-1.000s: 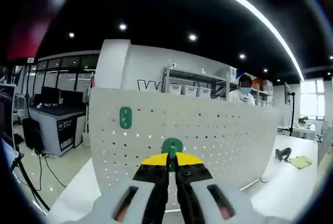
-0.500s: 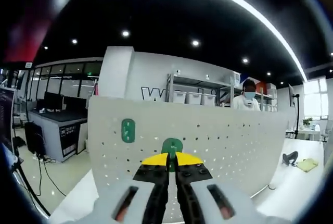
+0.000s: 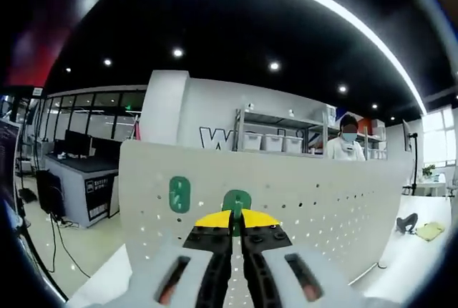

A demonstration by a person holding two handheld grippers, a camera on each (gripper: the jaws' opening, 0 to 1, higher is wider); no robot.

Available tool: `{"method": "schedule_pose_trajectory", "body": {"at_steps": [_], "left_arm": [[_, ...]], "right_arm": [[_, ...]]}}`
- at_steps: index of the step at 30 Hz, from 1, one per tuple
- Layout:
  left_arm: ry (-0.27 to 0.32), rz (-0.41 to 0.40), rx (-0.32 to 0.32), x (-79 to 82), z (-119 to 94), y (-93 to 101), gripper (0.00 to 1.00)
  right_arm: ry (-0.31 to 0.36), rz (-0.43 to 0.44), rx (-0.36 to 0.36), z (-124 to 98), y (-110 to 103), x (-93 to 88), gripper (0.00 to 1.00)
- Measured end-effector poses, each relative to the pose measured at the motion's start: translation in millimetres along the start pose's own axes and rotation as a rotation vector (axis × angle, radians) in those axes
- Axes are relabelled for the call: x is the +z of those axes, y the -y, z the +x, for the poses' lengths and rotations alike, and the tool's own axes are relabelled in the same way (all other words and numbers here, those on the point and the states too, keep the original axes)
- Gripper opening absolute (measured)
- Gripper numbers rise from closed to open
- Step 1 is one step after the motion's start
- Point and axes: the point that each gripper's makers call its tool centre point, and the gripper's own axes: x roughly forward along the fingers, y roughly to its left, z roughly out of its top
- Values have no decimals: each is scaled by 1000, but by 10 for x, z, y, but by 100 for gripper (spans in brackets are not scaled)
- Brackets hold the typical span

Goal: Insert the hook assembly into the mounting plate slot until the hook locks in place.

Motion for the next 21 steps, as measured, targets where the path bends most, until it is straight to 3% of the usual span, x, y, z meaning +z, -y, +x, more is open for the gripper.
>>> {"method": "schedule_pose_trajectory", "body": {"at_steps": [21], "left_arm": [[31,-67,38,25,277,-124,3]], "right_arm": [[-25,-3,-23,-20,74,-26,40]]}}
